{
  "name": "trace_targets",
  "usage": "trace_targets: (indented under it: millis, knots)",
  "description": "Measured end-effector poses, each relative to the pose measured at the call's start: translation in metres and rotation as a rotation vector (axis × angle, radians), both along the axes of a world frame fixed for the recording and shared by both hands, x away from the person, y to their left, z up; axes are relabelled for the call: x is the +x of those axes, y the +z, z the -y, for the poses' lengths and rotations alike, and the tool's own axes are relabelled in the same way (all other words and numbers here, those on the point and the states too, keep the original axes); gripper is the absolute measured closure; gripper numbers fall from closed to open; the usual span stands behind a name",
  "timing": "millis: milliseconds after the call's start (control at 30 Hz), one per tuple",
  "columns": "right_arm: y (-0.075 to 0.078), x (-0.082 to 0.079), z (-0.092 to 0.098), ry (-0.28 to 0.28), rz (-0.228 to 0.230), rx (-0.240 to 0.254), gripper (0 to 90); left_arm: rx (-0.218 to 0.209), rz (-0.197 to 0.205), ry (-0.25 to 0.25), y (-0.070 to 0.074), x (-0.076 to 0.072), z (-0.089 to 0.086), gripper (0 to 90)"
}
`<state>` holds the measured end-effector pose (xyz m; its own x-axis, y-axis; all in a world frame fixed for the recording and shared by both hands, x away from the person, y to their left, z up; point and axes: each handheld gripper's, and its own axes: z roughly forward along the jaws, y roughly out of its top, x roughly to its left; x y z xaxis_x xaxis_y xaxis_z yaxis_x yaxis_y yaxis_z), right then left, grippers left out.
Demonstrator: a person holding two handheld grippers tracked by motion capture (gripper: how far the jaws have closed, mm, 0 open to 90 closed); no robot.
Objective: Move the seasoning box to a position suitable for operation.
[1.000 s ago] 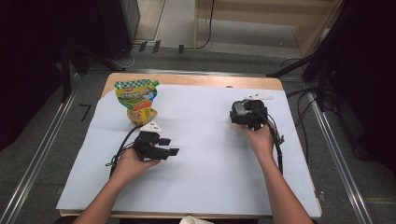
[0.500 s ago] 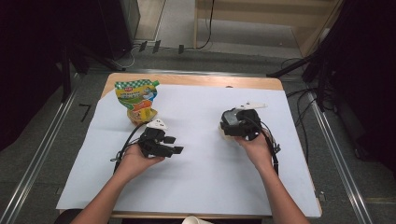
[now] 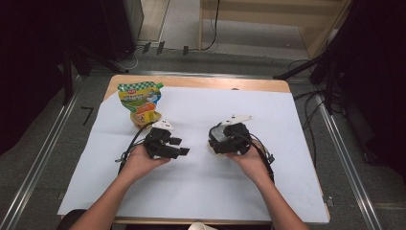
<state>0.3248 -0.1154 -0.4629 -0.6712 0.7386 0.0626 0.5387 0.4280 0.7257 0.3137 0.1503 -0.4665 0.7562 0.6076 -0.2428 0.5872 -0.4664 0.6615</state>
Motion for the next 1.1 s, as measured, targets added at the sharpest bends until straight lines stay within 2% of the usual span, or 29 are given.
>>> trace_targets:
  millis: [233, 400, 467, 567, 633, 867, 1100]
  knots:
    - [-0.006, -0.007, -0.019, 0.067, -0.01, -0.023, 16.6, 0.002, -0.003, 0.004, 0.0, 0.0, -0.001, 43.5]
    - [-0.011, -0.009, -0.026, 0.085, -0.014, -0.046, 16.6, 0.012, -0.001, 0.001, -0.001, 0.0, 0.0, 43.4]
    - [-0.011, -0.01, -0.028, 0.089, 0.002, -0.054, 16.5, 0.019, 0.001, -0.004, -0.001, -0.001, 0.0, 43.3]
    - [-0.013, -0.009, -0.025, 0.085, 0.002, -0.024, 16.2, 0.026, 0.003, -0.008, -0.001, -0.002, 0.001, 43.2]
    - [-0.014, -0.009, -0.025, 0.09, 0.005, -0.025, 16.2, 0.026, 0.004, -0.006, -0.001, -0.002, 0.001, 43.2]
    - [-0.013, -0.008, -0.024, 0.084, -0.03, -0.015, 15.0, 0.025, 0.006, -0.006, -0.001, -0.002, 0.001, 43.1]
    - [0.0, -0.011, -0.02, 0.077, -0.036, -0.003, 15.0, 0.024, 0.007, -0.003, -0.001, -0.002, 0.0, 43.1]
